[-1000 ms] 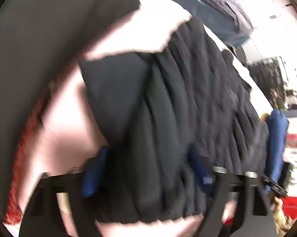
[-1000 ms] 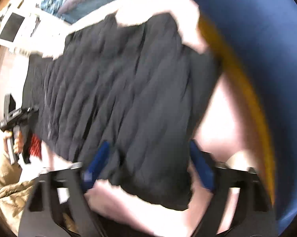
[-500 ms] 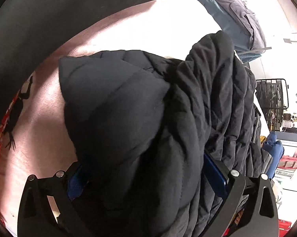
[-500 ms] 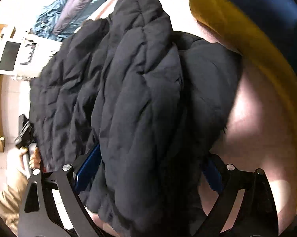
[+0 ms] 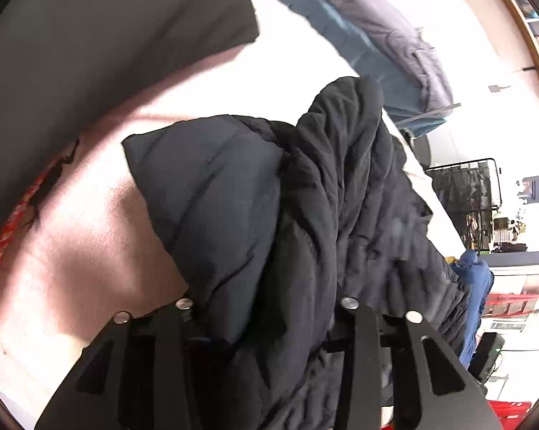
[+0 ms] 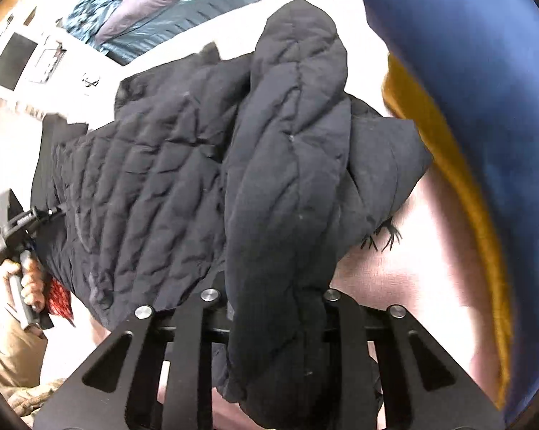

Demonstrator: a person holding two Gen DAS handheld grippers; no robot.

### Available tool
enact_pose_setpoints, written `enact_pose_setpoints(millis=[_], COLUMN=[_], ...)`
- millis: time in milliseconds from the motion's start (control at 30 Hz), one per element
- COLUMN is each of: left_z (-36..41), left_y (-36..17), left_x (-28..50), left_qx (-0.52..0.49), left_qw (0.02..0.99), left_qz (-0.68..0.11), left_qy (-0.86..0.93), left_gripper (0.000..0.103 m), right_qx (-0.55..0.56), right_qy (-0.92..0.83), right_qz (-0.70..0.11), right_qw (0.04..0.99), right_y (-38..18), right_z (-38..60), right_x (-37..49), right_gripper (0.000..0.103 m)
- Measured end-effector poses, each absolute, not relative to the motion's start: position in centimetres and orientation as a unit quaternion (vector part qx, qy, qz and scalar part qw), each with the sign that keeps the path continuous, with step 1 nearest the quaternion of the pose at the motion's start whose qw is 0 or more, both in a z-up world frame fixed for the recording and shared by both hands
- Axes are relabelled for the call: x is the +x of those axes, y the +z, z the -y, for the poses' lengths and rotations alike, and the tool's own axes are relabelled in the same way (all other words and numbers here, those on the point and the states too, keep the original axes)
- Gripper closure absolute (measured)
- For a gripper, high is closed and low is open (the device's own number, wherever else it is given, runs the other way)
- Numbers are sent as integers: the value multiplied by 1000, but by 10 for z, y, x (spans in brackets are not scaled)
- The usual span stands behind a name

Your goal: Fold large clothes

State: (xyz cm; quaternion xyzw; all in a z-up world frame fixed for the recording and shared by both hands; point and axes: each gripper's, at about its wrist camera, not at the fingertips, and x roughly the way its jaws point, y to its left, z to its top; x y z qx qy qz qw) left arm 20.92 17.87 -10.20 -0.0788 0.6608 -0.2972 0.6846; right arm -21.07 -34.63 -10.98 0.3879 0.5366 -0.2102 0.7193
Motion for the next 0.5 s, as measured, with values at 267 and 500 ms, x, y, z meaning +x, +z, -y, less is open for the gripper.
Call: enact_pose_setpoints(millis=[267,500], left_z=[-171,-164], left_y=[-23,38], left_x=[167,138], left_qx=[-51,-54], left_qw=[709,723], left_qz=[-602,-555], left_qy=[-365,-408], left_gripper=[74,75], right_qx=[344,290], right_qy=[-186,-186], right_qz=[-487,-442], right_qw=[781,828], right_y=[-21,52], right_z=[320,313], right_x=[-199,-230], right_gripper=[85,86])
